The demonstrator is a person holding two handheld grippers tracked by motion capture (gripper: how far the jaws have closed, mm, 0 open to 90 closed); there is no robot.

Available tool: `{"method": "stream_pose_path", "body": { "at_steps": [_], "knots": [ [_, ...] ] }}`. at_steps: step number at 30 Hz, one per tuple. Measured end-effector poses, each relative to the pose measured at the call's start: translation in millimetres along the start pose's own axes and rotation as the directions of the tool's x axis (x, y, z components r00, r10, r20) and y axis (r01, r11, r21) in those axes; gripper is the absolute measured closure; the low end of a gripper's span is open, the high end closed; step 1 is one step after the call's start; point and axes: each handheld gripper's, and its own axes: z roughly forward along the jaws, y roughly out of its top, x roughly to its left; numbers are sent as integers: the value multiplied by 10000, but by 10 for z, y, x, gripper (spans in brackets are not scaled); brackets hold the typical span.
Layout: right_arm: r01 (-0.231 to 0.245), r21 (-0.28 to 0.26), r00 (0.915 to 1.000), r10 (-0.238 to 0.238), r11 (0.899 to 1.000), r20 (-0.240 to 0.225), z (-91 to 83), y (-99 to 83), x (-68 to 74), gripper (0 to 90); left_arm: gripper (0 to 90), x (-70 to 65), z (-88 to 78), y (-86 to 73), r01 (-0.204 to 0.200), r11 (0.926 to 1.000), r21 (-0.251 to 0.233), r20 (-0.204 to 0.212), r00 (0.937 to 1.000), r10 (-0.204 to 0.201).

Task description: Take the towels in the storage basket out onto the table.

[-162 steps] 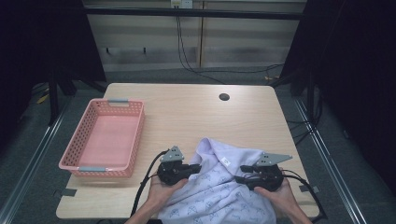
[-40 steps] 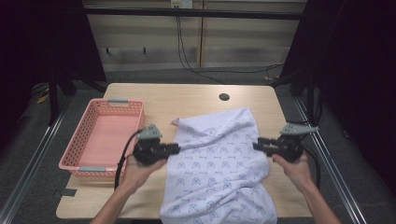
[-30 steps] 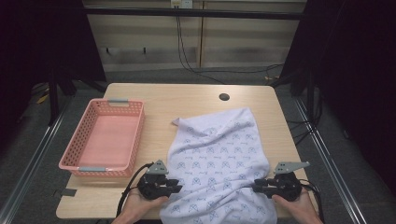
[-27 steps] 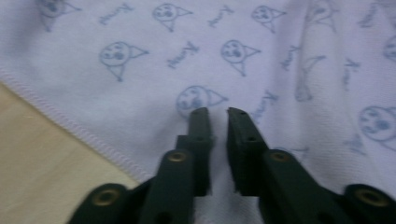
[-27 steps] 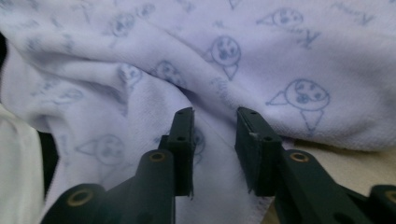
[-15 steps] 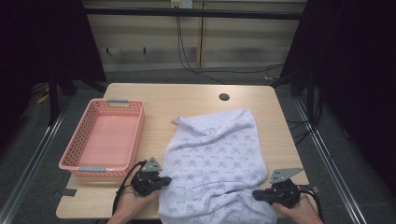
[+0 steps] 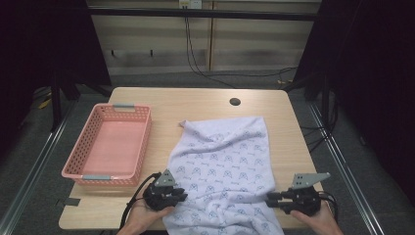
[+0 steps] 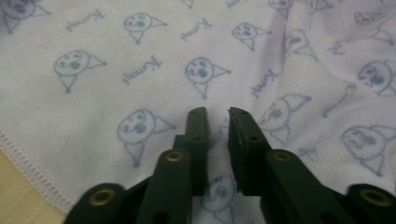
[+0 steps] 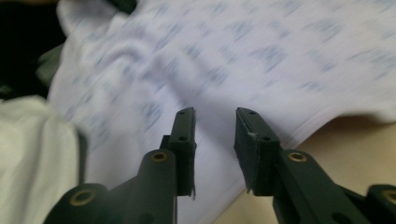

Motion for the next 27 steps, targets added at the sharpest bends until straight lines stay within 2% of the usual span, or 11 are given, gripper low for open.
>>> {"method": "stream_pose_path", "body": {
  "at_steps": [2, 4, 6, 11, 13, 17, 19, 21, 23, 26, 27],
  "knots": [
    [-15, -436, 9993, 31, 9990, 372, -1, 93, -55, 682, 859, -59, -24, -37, -44, 10000, 58, -26, 10000, 45],
    [-129, -626, 9968, 178, 9980, 783, 26, 187, -99, 666, 878, -122, -68, -102, 207, 9998, 69, 416, 9989, -209],
    [-29, -602, 9974, 72, 9982, 723, 95, 266, -135, 663, 884, -204, -116, -154, -20, 9998, 199, 686, 9976, 6],
    [-49, 137, 9965, 37, 9999, 836, 410, 376, -201, 662, 830, -311, -187, -231, -227, 9992, 343, 1379, 9903, 178],
    [-4, 550, 9952, -50, 9985, 974, 522, 372, -228, 650, 728, -264, -186, -183, 64, 9999, 136, 1037, 9946, -77],
    [-11, 1168, 9880, -169, 9932, 1533, 626, 340, -286, 613, 695, -56, -144, -61, 401, 9986, -344, 557, 9977, -382],
    [-68, 1035, 9892, -84, 9946, 1461, 628, 328, -293, 612, 683, 68, -112, 2, 634, 9957, -674, 124, 9980, -627],
    [95, 1154, 9860, -286, 9933, 1645, 615, 315, -267, 611, 673, 173, -75, 51, 998, 9907, -921, 269, 9949, -977],
    [368, 1302, 9811, -606, 9908, 1839, 576, 260, -204, 610, 664, 210, -15, 84, 574, 9958, -717, -284, 9978, -596],
    [199, 1363, 9823, -447, 9905, 1818, 444, 152, -172, 608, 645, 231, 80, 97, 694, 9969, -377, -306, 9970, -705],
    [78, 1341, 9846, -310, 9909, 1719, 404, 117, -166, 605, 642, 205, 93, 99, 415, 9983, -420, -266, 9987, -427]
  ]
}}
